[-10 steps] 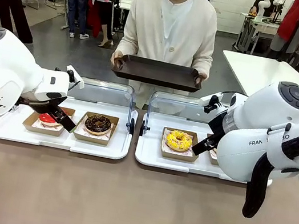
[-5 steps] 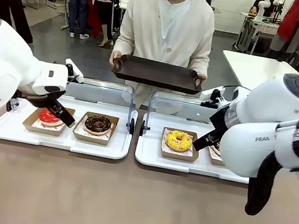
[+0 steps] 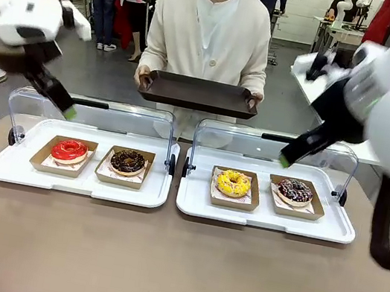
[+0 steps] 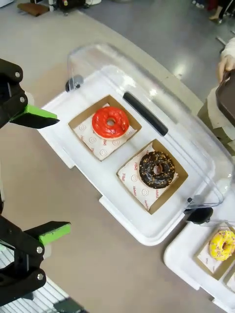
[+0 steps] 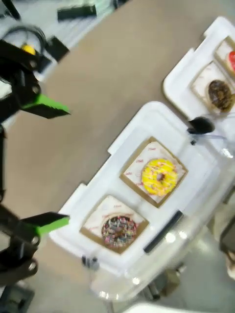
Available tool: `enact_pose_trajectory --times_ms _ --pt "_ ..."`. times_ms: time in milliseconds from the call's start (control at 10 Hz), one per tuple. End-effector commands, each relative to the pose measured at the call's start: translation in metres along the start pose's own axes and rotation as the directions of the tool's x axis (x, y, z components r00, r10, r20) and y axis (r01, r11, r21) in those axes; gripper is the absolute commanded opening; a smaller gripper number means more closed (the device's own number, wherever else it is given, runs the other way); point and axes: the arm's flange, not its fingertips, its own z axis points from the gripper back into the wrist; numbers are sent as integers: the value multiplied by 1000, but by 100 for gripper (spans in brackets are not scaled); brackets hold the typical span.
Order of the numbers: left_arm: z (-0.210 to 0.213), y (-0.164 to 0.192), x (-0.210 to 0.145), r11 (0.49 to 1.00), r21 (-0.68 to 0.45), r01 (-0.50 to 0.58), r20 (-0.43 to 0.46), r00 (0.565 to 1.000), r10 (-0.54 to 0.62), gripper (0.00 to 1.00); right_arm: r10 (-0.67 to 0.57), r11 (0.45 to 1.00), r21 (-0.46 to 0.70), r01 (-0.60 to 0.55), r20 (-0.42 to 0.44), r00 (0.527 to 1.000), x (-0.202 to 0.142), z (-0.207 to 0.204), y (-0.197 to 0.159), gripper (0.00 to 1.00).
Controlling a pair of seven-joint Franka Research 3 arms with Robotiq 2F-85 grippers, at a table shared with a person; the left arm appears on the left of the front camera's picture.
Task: Provide the desired donut to the person.
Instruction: Pick up and lift the Paper togo box containing the Donut pointed at by the person.
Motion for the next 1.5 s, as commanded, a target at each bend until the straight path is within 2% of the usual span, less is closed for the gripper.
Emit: enact_pose_trajectory --times_ms 0,100,200,800,900,1000,1100,1300,1400 --pt "17 1 5 999 44 -5 11 1000 4 100 -29 999 -45 28 -25 999 15 16 3 100" --pt "20 2 4 998 60 -3 13 1000 2 100 -35 998 -55 34 -25 999 16 15 2 100" --pt "21 1 6 1000 7 0 12 1000 -1 100 -6 1000 -10 6 2 1000 7 26 2 100" --pt "22 2 7 1000 10 -2 7 1000 2 100 -12 1000 -18 12 -11 1000 9 29 3 100" --pt "17 24 10 993 -101 65 18 998 -64 100 59 982 181 -57 -8 998 3 28 -26 100" --pt "15 44 8 934 -291 206 82 978 -191 100 84 939 332 -91 36 996 -5 32 -49 100" --pt "16 61 4 839 -444 315 175 949 -263 100 119 866 472 -164 124 985 -17 39 -76 100" --pt "19 107 -8 688 -553 470 361 880 -310 100 149 735 604 -309 300 942 -50 41 -139 100" --pt "15 131 -20 661 -538 523 434 844 -315 100 139 696 628 -348 358 924 -68 36 -166 100"
